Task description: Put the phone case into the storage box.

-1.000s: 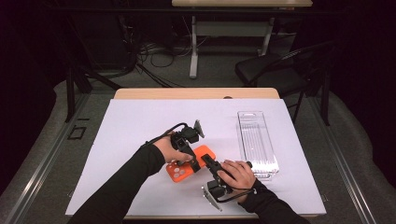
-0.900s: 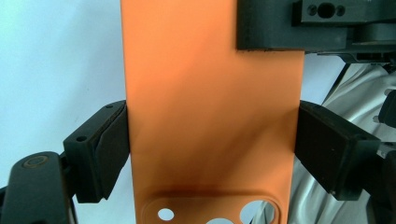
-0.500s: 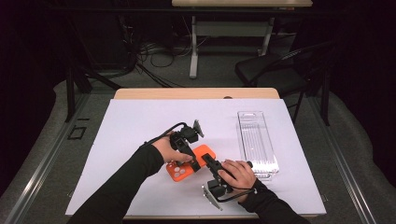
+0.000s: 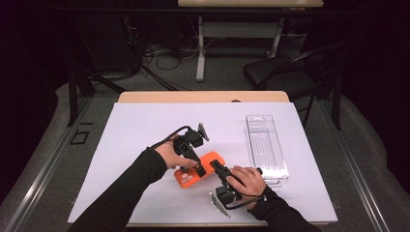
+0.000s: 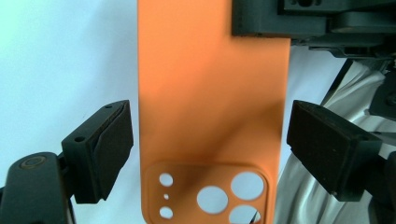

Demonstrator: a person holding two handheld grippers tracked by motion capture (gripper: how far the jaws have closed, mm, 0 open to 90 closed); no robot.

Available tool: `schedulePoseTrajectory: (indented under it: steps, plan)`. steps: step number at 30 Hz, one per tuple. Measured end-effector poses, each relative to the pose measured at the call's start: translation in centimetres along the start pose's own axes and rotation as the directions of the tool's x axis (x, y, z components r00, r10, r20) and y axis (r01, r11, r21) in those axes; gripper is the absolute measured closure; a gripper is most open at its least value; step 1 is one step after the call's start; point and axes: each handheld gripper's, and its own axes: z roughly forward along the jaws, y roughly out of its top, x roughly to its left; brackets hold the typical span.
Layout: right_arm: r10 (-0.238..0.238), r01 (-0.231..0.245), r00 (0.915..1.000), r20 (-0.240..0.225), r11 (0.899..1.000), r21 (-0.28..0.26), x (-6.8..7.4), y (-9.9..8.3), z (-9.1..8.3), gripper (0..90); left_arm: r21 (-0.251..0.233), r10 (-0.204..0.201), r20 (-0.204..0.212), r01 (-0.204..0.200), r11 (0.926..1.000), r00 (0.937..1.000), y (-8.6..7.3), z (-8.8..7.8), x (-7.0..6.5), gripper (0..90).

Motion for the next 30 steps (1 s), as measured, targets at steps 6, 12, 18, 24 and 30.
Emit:
schedulePoseTrajectory:
  steps: [6, 12, 18, 24, 30]
  plan:
    - [0.009, -0.009, 1.0000, -0.002, 1.000, 0.014, 0.1, -0.3, -0.1, 80.2, -0.021, 0.000, -0.009, -0.001, 0.9998, 1.0000, -0.5, -0.7, 0.1, 15.1]
    - [0.038, -0.038, 0.9993, -0.002, 0.999, 0.033, 0.1, -0.7, -0.3, 80.2, -0.047, -0.010, -0.011, 0.010, 0.9988, 0.9999, -1.2, -1.3, 0.5, 15.6]
    - [0.042, -0.041, 0.9991, -0.006, 0.998, 0.039, 0.2, -0.8, -0.4, 80.1, -0.068, -0.024, -0.015, 0.023, 0.9974, 0.9996, -1.8, -1.6, 1.0, 15.6]
    - [0.048, -0.048, 0.9988, -0.007, 0.998, 0.045, 0.1, -0.8, -0.5, 80.2, -0.089, -0.040, -0.027, 0.038, 0.9953, 0.9988, -2.5, -1.9, 1.5, 15.7]
    - [0.057, -0.057, 0.9983, -0.010, 0.997, 0.051, 0.1, -1.0, -0.7, 80.2, -0.118, -0.054, -0.047, 0.048, 0.9918, 0.9974, -3.4, -2.4, 1.9, 15.7]
